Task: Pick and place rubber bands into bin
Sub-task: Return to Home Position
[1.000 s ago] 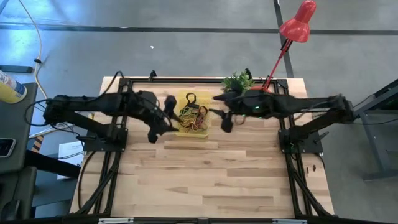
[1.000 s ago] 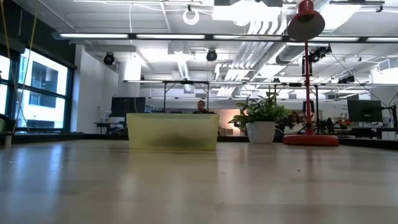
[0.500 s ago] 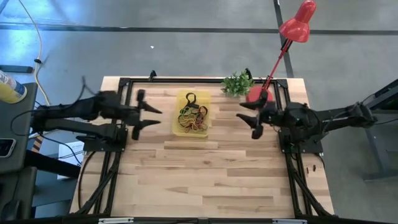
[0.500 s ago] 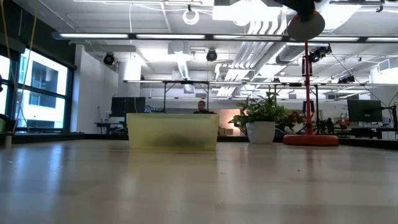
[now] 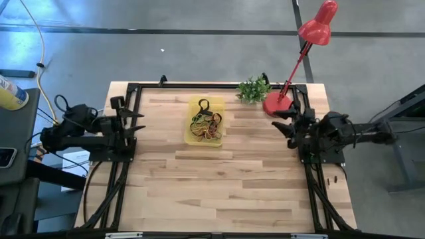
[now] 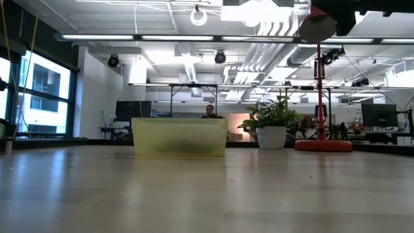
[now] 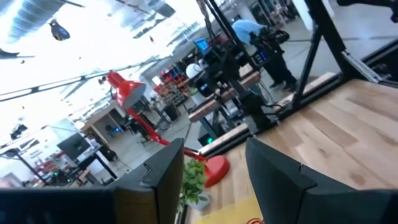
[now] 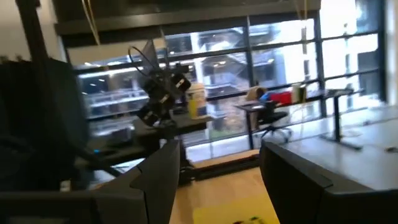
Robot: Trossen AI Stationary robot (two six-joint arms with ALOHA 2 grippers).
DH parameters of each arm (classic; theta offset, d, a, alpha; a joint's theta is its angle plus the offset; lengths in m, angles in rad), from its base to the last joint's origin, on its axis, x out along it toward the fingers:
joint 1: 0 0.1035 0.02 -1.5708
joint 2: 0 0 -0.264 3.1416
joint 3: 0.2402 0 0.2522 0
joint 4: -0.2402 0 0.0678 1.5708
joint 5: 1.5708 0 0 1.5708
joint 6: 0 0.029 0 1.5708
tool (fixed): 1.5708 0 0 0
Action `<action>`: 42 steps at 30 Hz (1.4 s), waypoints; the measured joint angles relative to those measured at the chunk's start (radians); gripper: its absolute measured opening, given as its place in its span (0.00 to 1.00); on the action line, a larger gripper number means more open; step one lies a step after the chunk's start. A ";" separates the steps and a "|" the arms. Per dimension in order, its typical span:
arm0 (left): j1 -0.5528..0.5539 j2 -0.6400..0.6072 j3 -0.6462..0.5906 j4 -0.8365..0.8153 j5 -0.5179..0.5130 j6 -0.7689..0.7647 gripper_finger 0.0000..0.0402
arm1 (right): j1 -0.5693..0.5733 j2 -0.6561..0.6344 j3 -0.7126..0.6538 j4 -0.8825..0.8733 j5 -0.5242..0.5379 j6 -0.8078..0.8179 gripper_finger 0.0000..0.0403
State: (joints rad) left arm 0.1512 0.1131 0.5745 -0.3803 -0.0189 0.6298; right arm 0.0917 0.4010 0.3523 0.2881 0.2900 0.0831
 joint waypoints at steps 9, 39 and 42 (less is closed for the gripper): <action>-0.001 -0.091 -0.067 -0.014 0.003 0.011 0.40 | -0.110 -0.103 -0.050 -0.087 -0.146 0.079 0.52; -0.001 -0.106 -0.165 0.100 0.102 -0.022 0.40 | -0.109 -0.395 -0.342 -0.035 -0.119 0.187 0.52; -0.001 -0.106 -0.198 0.165 0.141 -0.024 0.40 | -0.109 -0.390 -0.342 -0.032 -0.112 0.189 0.52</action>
State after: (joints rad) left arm 0.1505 0.0071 0.3764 -0.2152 0.1220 0.6060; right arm -0.0170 0.0109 0.0101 0.2561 0.1781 0.2718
